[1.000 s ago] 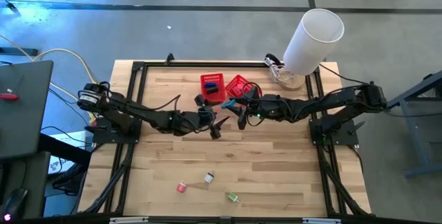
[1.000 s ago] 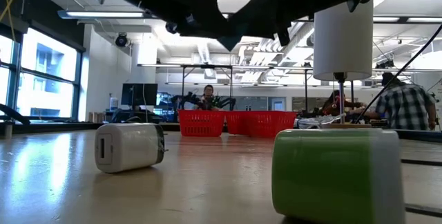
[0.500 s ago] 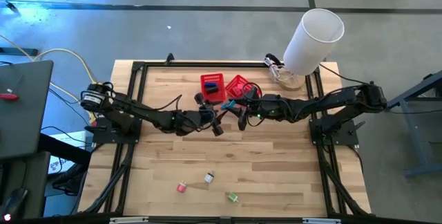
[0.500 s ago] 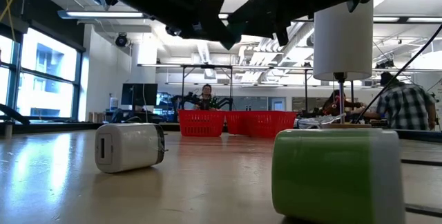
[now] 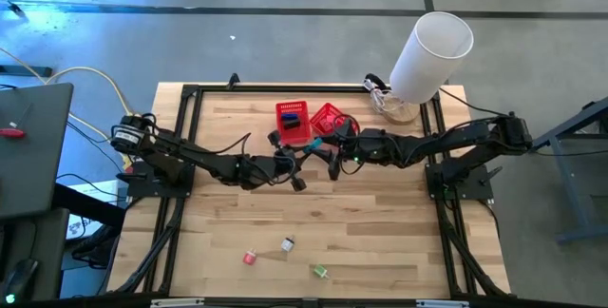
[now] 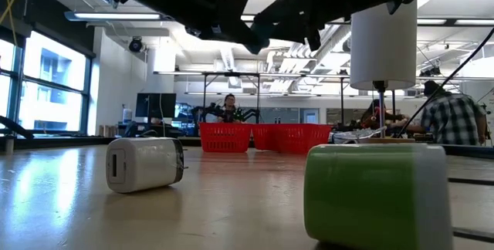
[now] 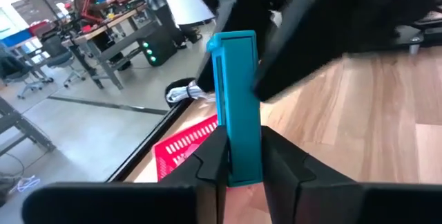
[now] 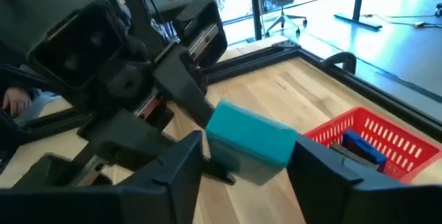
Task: Pick & Place Office items
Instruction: Put the light blue digital clock into the left red bin
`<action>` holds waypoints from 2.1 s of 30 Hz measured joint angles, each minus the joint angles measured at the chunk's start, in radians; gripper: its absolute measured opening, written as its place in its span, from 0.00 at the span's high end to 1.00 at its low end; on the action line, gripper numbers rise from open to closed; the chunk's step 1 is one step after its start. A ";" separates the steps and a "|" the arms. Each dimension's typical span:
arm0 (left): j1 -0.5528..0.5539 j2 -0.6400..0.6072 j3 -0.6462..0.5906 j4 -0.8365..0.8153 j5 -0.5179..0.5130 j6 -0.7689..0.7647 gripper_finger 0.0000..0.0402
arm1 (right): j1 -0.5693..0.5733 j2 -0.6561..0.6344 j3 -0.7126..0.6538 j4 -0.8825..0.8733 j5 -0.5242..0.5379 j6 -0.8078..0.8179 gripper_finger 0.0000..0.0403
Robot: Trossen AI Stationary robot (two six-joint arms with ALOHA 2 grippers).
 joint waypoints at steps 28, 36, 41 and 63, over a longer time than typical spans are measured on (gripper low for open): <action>0.126 -0.192 0.000 -0.236 0.697 -0.390 0.87 | 0.110 -0.126 0.000 -0.120 -0.025 -0.192 0.35; 0.150 -0.189 0.000 -0.166 0.794 -0.418 0.87 | 0.128 -0.124 0.000 -0.073 -0.034 -0.192 0.37; 0.149 -0.188 0.000 -0.153 0.804 -0.418 0.87 | 0.128 -0.124 0.000 -0.059 -0.059 -0.192 0.44; 0.148 -0.187 0.000 -0.154 0.814 -0.372 0.79 | 0.127 -0.124 0.000 -0.059 -0.120 -0.244 0.86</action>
